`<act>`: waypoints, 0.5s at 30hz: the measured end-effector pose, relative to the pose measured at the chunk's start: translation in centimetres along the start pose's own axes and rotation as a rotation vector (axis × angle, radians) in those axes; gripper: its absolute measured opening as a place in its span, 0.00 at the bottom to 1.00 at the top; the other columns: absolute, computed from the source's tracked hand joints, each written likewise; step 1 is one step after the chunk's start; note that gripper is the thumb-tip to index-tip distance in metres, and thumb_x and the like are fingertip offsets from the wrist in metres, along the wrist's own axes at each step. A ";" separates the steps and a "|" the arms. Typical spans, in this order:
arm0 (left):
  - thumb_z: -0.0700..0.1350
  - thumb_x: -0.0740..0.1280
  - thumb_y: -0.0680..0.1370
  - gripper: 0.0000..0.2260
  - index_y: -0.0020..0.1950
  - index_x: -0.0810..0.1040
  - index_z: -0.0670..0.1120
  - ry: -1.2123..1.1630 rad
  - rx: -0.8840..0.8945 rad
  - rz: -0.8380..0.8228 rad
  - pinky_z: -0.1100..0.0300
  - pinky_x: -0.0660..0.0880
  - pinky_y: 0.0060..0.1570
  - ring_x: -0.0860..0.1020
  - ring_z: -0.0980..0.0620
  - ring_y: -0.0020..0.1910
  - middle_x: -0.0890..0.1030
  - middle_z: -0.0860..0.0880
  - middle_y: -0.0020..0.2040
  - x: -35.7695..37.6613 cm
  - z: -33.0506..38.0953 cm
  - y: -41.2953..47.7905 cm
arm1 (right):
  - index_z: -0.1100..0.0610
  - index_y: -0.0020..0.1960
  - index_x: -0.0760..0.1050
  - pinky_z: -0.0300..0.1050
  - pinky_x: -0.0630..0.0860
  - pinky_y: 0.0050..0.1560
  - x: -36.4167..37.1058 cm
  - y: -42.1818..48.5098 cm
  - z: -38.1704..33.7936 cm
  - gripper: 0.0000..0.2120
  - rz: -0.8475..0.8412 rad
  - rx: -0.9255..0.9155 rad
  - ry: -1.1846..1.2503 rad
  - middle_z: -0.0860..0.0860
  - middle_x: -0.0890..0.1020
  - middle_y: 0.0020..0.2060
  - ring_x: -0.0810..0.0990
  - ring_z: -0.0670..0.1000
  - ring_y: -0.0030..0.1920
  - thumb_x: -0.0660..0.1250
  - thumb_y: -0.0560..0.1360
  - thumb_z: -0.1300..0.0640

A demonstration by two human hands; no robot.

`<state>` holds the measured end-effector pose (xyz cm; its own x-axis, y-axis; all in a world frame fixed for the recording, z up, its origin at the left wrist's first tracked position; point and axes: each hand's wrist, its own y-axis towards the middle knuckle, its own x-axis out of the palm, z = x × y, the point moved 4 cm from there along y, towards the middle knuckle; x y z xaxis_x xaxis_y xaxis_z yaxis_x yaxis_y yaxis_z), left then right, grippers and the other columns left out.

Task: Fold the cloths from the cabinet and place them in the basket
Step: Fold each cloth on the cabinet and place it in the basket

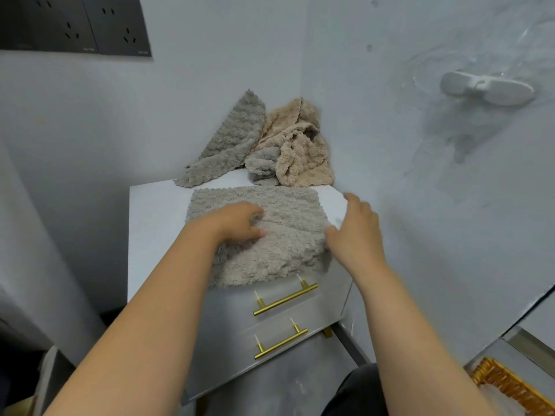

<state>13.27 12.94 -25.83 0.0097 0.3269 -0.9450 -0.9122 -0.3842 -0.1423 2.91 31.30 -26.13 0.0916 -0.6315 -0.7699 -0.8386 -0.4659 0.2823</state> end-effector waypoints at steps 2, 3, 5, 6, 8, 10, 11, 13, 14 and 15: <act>0.51 0.66 0.78 0.26 0.75 0.63 0.49 0.000 0.005 0.055 0.53 0.61 0.69 0.64 0.47 0.72 0.64 0.47 0.74 -0.5 0.3 -0.2 | 0.55 0.71 0.64 0.49 0.67 0.63 1.2 -0.3 -1.5 0.23 -0.084 -0.163 0.079 0.55 0.72 0.64 0.69 0.56 0.65 0.60 0.77 0.61; 0.51 0.67 0.78 0.25 0.73 0.65 0.49 0.011 0.004 0.069 0.53 0.62 0.68 0.65 0.46 0.71 0.65 0.46 0.73 -0.6 0.3 -0.3 | 0.54 0.70 0.67 0.49 0.68 0.65 2.3 -0.4 -1.8 0.20 -0.196 -0.202 0.047 0.54 0.74 0.64 0.70 0.55 0.65 0.59 0.78 0.60; 0.50 0.69 0.76 0.22 0.70 0.70 0.51 0.057 0.004 0.103 0.55 0.66 0.62 0.69 0.46 0.65 0.69 0.46 0.65 -0.9 0.4 -0.6 | 0.54 0.68 0.70 0.54 0.65 0.68 4.4 -0.6 -1.5 0.17 -0.379 -0.262 -0.115 0.52 0.74 0.65 0.69 0.55 0.67 0.58 0.80 0.55; 0.50 0.69 0.76 0.21 0.68 0.72 0.51 0.080 0.016 0.118 0.56 0.67 0.58 0.71 0.47 0.60 0.70 0.47 0.60 -0.9 0.5 -0.8 | 0.53 0.68 0.70 0.57 0.63 0.69 4.9 -0.4 -1.2 0.18 -0.407 -0.266 -0.165 0.51 0.73 0.66 0.68 0.55 0.68 0.57 0.80 0.54; 0.51 0.69 0.76 0.17 0.64 0.75 0.50 0.116 0.053 0.099 0.60 0.68 0.50 0.72 0.52 0.52 0.74 0.50 0.55 -0.7 1.2 -1.4 | 0.53 0.71 0.66 0.61 0.58 0.71 5.0 -0.1 -0.7 0.19 -0.389 -0.213 -0.203 0.51 0.69 0.69 0.63 0.54 0.71 0.53 0.81 0.52; 0.58 0.66 0.76 0.20 0.64 0.75 0.49 0.161 0.090 0.036 0.60 0.68 0.49 0.73 0.53 0.50 0.77 0.49 0.57 -0.1 2.0 -2.1 | 0.53 0.73 0.61 0.63 0.53 0.72 5.0 0.2 -0.2 0.21 -0.353 -0.163 -0.233 0.51 0.63 0.73 0.57 0.53 0.74 0.51 0.82 0.50; 0.62 0.64 0.75 0.25 0.66 0.73 0.49 0.199 0.101 0.011 0.59 0.69 0.49 0.73 0.51 0.52 0.77 0.48 0.58 0.3 2.4 -2.5 | 0.53 0.74 0.60 0.63 0.52 0.71 5.1 0.2 0.0 0.22 -0.345 -0.139 -0.247 0.51 0.62 0.74 0.55 0.53 0.74 0.50 0.82 0.49; 0.70 0.61 0.71 0.35 0.71 0.67 0.49 0.286 0.101 -0.004 0.54 0.70 0.54 0.71 0.48 0.58 0.72 0.46 0.61 1.2 2.7 -3.4 | 0.54 0.74 0.59 0.63 0.54 0.71 5.0 0.2 -0.2 0.23 -0.300 -0.116 -0.248 0.53 0.64 0.73 0.57 0.55 0.74 0.50 0.81 0.48; 0.72 0.61 0.69 0.40 0.73 0.63 0.50 0.335 0.094 -0.002 0.52 0.70 0.56 0.69 0.46 0.61 0.70 0.46 0.63 1.8 2.8 -3.8 | 0.55 0.73 0.61 0.61 0.58 0.70 4.7 0.3 -0.5 0.23 -0.259 -0.112 -0.231 0.55 0.67 0.71 0.61 0.57 0.72 0.50 0.81 0.48; 0.74 0.62 0.67 0.44 0.75 0.58 0.50 0.390 0.089 0.008 0.49 0.70 0.57 0.67 0.45 0.64 0.67 0.46 0.66 2.5 2.9 -4.3 | 0.55 0.72 0.63 0.59 0.62 0.67 4.3 0.3 -0.7 0.22 -0.213 -0.109 -0.215 0.57 0.71 0.67 0.65 0.58 0.69 0.51 0.81 0.48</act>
<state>15.99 17.92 -26.67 0.1414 -0.0349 -0.9893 -0.9447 -0.3034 -0.1243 3.47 28.01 -28.95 0.1336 -0.3727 -0.9183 -0.7491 -0.6446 0.1527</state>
